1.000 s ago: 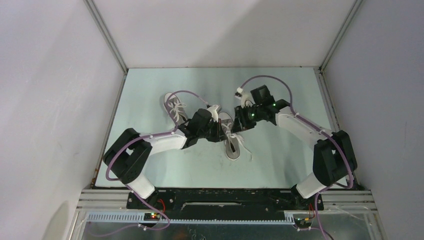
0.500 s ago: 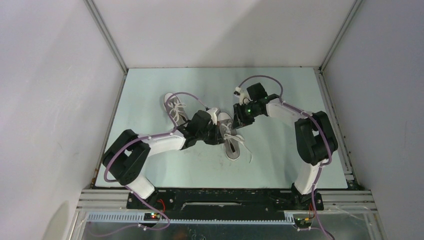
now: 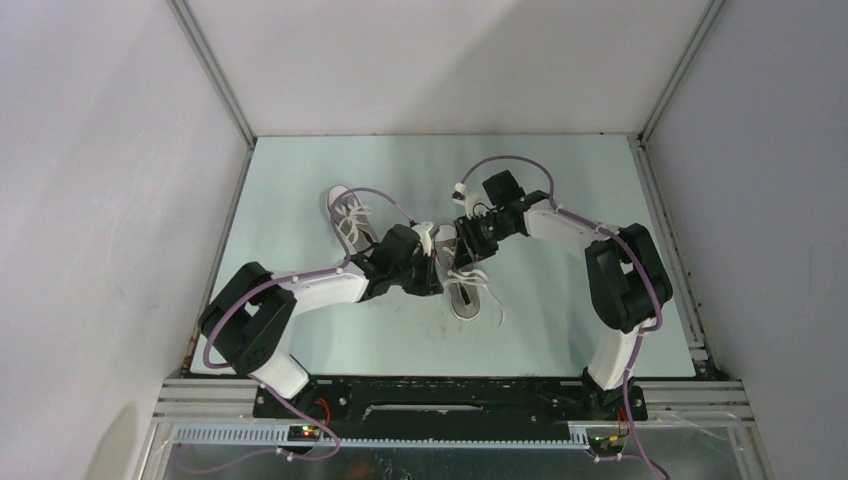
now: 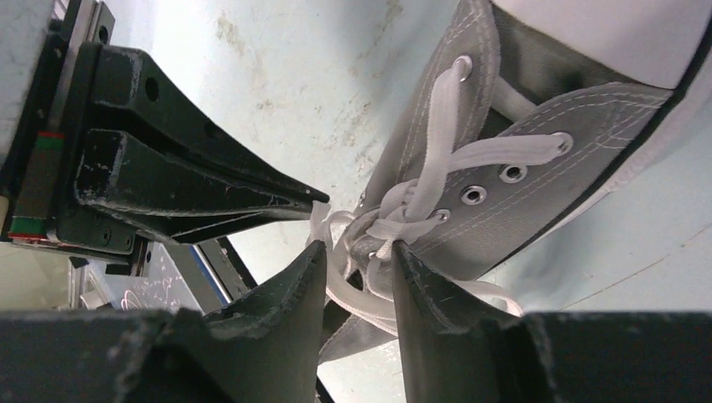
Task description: Tie the shoes
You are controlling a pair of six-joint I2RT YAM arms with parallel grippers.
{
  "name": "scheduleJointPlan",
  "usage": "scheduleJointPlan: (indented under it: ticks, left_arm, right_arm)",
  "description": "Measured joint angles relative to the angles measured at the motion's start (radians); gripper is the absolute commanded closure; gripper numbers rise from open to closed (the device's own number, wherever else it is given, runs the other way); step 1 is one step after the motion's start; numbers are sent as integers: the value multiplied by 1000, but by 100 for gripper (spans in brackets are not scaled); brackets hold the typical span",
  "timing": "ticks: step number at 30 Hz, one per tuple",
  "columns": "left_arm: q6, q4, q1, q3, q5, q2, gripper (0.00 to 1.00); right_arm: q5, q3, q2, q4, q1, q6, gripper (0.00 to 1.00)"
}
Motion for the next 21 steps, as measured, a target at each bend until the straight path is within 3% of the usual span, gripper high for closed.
scheduleJointPlan:
  ticks: [12,18,21]
  left_arm:
    - [10,-40,0,0,-1,0,100]
    - [21,-63,0,0,-1,0,100]
    - [27,-71,0,0,-2,0,100]
  right_arm:
    - [29,-10,-52,-47,31,-38,50]
    - [97,-11,-134,-48,47,-43,63]
    - [126,-11,-150,-51,60,-46,62]
